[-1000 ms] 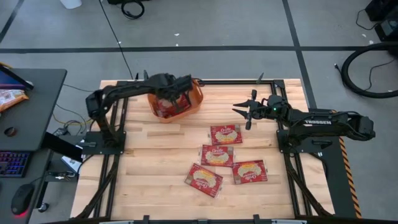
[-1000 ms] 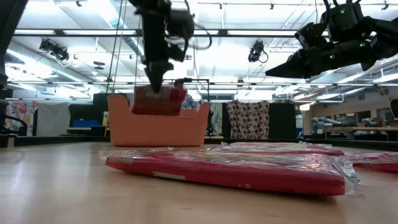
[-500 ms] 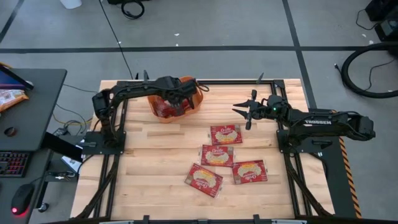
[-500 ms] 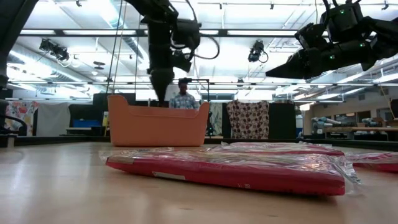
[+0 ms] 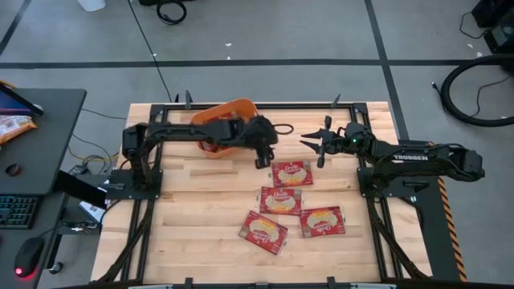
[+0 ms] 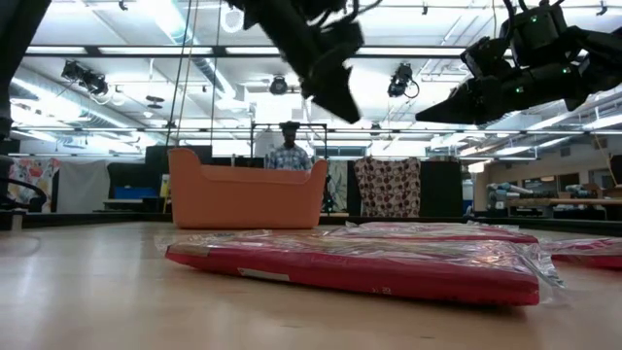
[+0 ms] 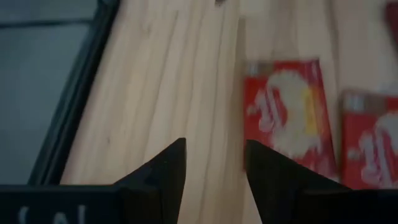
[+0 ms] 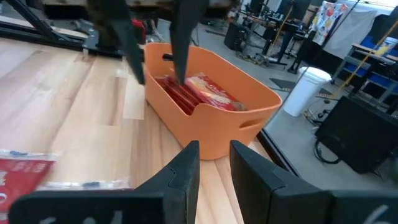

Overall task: Sort popcorn bags into baskets
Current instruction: Put the red popcorn pack into the orange bin

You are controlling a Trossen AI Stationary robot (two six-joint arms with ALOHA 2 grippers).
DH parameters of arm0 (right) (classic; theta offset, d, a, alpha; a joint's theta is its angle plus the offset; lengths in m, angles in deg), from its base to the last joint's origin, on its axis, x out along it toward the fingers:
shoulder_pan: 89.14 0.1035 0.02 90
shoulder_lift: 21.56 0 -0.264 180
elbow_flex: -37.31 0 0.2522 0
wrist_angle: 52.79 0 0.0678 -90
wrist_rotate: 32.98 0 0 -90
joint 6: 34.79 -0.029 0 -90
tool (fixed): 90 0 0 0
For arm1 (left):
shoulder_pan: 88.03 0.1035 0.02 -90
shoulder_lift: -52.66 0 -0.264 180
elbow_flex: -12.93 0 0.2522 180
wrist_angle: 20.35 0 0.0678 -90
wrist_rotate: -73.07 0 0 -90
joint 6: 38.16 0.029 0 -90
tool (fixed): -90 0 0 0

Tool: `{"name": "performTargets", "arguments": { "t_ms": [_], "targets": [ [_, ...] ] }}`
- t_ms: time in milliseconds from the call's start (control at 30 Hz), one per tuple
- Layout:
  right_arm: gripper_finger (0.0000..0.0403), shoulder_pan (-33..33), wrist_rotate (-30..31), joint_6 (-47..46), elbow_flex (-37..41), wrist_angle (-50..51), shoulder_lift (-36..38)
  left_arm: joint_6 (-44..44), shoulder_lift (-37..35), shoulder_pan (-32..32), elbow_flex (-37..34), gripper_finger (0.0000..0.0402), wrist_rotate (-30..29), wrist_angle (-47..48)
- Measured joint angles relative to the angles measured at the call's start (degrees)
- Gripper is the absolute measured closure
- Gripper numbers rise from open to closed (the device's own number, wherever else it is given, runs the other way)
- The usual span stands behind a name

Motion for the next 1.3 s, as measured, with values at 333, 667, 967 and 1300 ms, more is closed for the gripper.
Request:
{"name": "performTargets", "arguments": {
  "t_ms": [333, 667, 967, 1300],
  "targets": [
    [0.0309, -0.2, 8.0, 0.1, -1.1, 5.3, 4.2, -8.3, 7.9, -2.7, -0.1, 0.0235, -4.8, -6.2],
    [0.0309, -0.4, 7.1, 0.1, -1.1, 7.6, 6.4, -11.4, 12.9, -5.0, 0.0, 0.0234, -5.7, -8.1],
    [0.0309, -0.7, 5.9, 0.1, -1.1, 7.3, 5.4, -8.1, 16.7, -7.7, 0.0, 0.0234, -3.1, -13.5],
    [0.0309, -0.8, 5.5, 0.1, -1.1, 7.5, 5.2, -13.6, 18.5, -7.0, 0.6, 0.0234, -2.6, 1.7]
  ]
}}
